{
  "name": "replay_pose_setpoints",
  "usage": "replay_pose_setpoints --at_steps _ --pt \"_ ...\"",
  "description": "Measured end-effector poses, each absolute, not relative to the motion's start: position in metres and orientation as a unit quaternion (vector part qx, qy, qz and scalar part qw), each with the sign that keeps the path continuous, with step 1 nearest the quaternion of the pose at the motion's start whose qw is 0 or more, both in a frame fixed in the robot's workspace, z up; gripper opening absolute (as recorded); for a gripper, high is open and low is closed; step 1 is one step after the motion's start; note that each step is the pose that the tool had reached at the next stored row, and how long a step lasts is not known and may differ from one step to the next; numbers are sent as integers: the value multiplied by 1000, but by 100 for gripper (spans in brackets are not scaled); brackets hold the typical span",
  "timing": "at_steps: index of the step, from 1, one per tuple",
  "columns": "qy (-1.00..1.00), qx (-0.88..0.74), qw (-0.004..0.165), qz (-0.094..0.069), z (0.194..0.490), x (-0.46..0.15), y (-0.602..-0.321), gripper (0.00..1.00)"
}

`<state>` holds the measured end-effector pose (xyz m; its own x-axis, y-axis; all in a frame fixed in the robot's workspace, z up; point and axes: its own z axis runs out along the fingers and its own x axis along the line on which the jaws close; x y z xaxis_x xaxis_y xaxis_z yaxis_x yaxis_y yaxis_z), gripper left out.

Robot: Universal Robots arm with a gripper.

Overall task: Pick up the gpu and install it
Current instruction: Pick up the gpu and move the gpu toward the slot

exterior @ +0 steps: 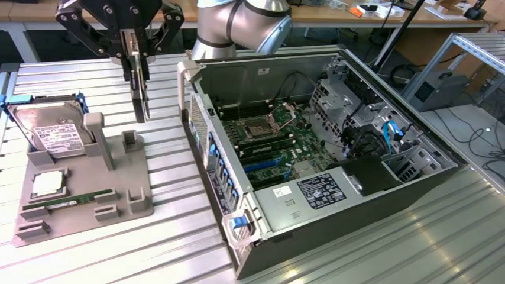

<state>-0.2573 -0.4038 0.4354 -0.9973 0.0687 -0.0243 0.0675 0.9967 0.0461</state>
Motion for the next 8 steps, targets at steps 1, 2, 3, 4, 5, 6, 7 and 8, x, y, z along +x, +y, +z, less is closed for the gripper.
replay_pose_setpoints --at_steps 1,2,3,4,5,6,7,8 --pt "999 34 13 23 435 -256 -404 27" --pt "999 34 13 23 435 -254 -404 27" --pt "999 34 13 23 435 -252 -404 27" --pt "999 34 13 23 435 -249 -404 27" --pt "999 34 13 23 435 -247 -404 27" --pt "999 34 13 23 435 -246 -404 27" --pt "999 34 13 23 435 -245 -404 27" --pt "999 34 13 23 435 -243 -404 27"
